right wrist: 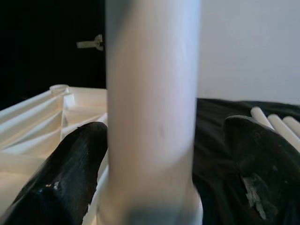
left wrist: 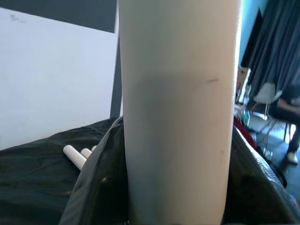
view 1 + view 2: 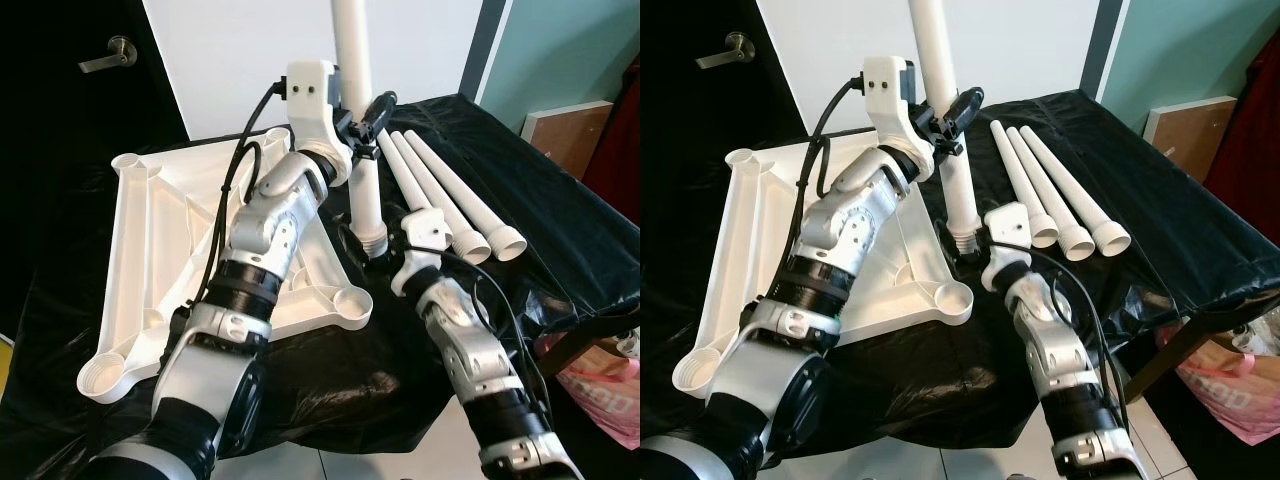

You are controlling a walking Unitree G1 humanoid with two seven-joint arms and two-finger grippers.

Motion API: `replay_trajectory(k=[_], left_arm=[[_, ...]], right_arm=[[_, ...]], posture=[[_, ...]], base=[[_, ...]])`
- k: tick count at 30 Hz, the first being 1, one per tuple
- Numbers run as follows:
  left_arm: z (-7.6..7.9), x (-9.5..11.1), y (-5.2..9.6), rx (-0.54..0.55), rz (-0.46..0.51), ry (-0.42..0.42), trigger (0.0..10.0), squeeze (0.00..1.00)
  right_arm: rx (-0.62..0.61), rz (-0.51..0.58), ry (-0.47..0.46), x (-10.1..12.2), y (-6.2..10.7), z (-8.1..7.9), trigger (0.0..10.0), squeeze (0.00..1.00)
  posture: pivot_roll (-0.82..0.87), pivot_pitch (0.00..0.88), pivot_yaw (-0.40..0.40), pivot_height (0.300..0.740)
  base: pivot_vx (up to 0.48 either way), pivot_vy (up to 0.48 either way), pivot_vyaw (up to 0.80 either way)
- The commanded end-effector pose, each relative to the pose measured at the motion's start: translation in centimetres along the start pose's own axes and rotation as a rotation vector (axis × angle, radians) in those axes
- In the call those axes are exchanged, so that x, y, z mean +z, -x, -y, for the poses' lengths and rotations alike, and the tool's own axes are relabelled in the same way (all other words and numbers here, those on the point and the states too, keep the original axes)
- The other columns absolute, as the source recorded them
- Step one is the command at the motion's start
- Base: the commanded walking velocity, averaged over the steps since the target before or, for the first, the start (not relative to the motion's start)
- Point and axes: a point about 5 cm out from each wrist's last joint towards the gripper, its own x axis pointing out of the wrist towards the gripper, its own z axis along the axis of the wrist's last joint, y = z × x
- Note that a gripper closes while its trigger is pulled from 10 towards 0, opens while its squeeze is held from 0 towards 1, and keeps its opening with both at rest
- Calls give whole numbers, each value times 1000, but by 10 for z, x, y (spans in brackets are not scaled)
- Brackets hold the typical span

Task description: Building children table

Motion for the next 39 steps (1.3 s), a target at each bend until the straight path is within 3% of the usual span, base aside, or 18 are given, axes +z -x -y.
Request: replay_trajectory(k=[1,4,11,19,20,21,22,23,34,35,36,37,38,39], left_arm=[[11,5,1,-128,27,-44,10000,0],[13,4,2,-130,28,-50,10000,0],[38,-7,4,-199,25,-141,10000,0],[55,-14,5,-247,26,-149,10000,0],[58,-15,5,-253,28,-149,10000,0],[59,-15,5,-257,31,-147,10000,0],[59,-15,5,-257,31,-147,10000,0],[61,-14,5,-259,34,-148,10000,0],[67,-14,5,-276,43,-153,10000,0],[68,-14,5,-284,46,-137,10000,0],[68,-14,5,-289,48,-124,10000,188],[68,-14,5,-289,48,-124,10000,188],[68,-14,5,-286,51,-94,10000,1000],[68,-14,5,-286,51,-94,10000,1000]], right_arm=[[-15,-36,-8,-5,0,0,10000,0],[-19,-40,-12,-4,-1,0,10000,0],[15,-75,5,-1,-8,-6,10000,0],[49,-86,18,0,-9,-10,10000,0],[47,-98,10,-1,-9,-10,7686,0],[43,-106,1,-3,-8,-10,3451,0],[43,-106,1,-3,-8,-10,3451,0],[41,-112,-5,-4,-8,-10,0,0],[25,-132,-10,-6,-5,-8,0,0],[-2,-137,-17,-6,-5,-4,5725,0],[-26,-140,-24,-6,-4,-1,10000,0],[-26,-140,-24,-6,-4,-1,10000,0],[-53,-140,-35,-5,-4,3,10000,0],[-53,-140,-35,-5,-4,3,10000,0]], posture=[[-202,0,34,740],[-202,0,34,740],[-199,0,37,740],[-203,0,40,740],[-202,0,40,740],[-203,0,43,740],[-203,0,43,740],[-204,0,44,740],[-208,0,48,740],[-210,0,50,740],[-211,0,50,740],[-211,0,50,740],[-214,0,51,740],[-214,0,51,740]], base=[[0,0,0],[0,0,0],[0,0,0],[0,0,0],[0,0,0],[0,0,0],[0,0,0],[0,0,0],[0,0,0],[0,0,0],[0,0,0],[0,0,0],[0,0,0],[0,0,0]])
